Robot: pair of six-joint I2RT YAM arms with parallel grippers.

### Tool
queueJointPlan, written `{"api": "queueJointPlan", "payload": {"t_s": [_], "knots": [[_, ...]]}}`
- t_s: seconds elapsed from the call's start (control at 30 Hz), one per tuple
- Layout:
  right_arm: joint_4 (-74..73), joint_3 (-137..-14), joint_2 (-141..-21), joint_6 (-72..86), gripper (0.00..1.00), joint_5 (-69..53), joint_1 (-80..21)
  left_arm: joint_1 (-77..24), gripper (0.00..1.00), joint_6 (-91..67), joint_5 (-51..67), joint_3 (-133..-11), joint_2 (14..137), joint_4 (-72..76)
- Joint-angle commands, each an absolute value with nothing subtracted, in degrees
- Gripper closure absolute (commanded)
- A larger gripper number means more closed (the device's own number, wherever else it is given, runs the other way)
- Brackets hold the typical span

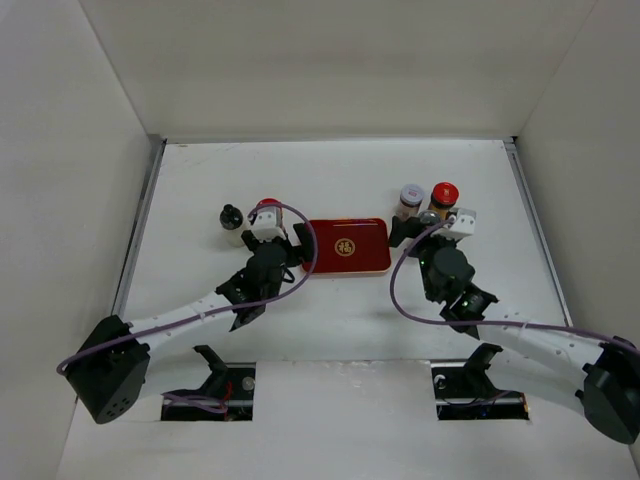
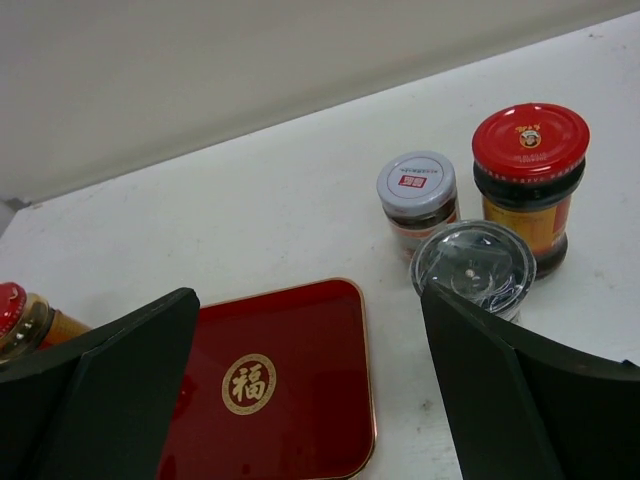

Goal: Organize the condiment bottles

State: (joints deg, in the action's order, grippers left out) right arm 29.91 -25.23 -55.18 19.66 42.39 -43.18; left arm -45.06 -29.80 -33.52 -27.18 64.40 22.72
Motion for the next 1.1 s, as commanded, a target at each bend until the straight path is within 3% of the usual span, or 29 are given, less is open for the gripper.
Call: {"api": "queueJointPlan", "payload": {"t_s": [0.0,0.2,0.23,0.3,0.33,0.4,0.43,0.5,0.53,0.6,0.63,0.7,0.73,0.87,1.07], "knots": [[30.0,-24.1,-53.6,19.7,0.0,44.1,-43.8,-45.0,0.0,-28.8,-34.3,-29.5,64.0,23.4],[30.4,-23.6,-53.4,19.8,0.01,40.5,-43.5,-43.4,0.0,-25.1,-35.1,-29.9,65.5,24.1],[30.4,-23.8,-53.4,19.4,0.12,40.2,-43.6,-43.4,0.0,-24.4,-35.8,-30.1,65.3,24.2],[29.7,-24.5,-53.6,18.7,0.54,40.3,-43.8,-43.6,0.0,-23.2,-38.2,-31.1,64.2,23.7],[29.6,-24.6,-53.6,18.4,0.68,40.5,-43.8,-43.2,0.0,-22.9,-38.4,-31.8,63.7,23.6],[29.0,-24.5,-53.5,18.9,0.79,40.3,-43.8,-42.5,0.0,-22.2,-37.3,-33.7,63.5,22.4],[28.7,-24.5,-54.0,19.1,0.79,40.0,-43.8,-42.2,0.07,-22.1,-36.5,-34.5,63.2,21.1],[28.6,-25.5,-55.2,18.4,0.69,39.7,-43.8,-42.1,0.39,-22.1,-36.9,-35.4,62.8,20.0],[28.5,-25.7,-55.4,18.2,0.61,39.7,-44.0,-41.6,0.41,-22.0,-36.9,-36.0,63.1,19.5],[29.2,-25.8,-56.1,17.6,0.28,39.7,-45.0,-39.5,0.34,-21.5,-36.4,-38.1,64.9,16.5],[29.4,-25.8,-56.3,17.5,0.19,39.7,-45.2,-38.5,0.25,-21.7,-36.3,-39.5,66.1,14.1],[29.3,-26.2,-56.7,17.1,0.04,39.6,-45.3,-37.1,0.15,-21.7,-36.7,-40.5,67.6,12.7],[29.2,-26.4,-56.7,17.0,0.0,39.3,-45.4,-36.0,0.13,-21.7,-36.2,-40.9,68.5,12.6],[29.6,-26.1,-57.0,17.0,0.0,38.5,-45.8,-32.3,0.08,-21.5,-33.8,-43.1,72.6,11.9],[29.8,-26.6,-58.7,17.1,0.0,37.9,-45.9,-29.6,0.08,-22.1,-30.4,-45.7,77.4,11.6]]}}
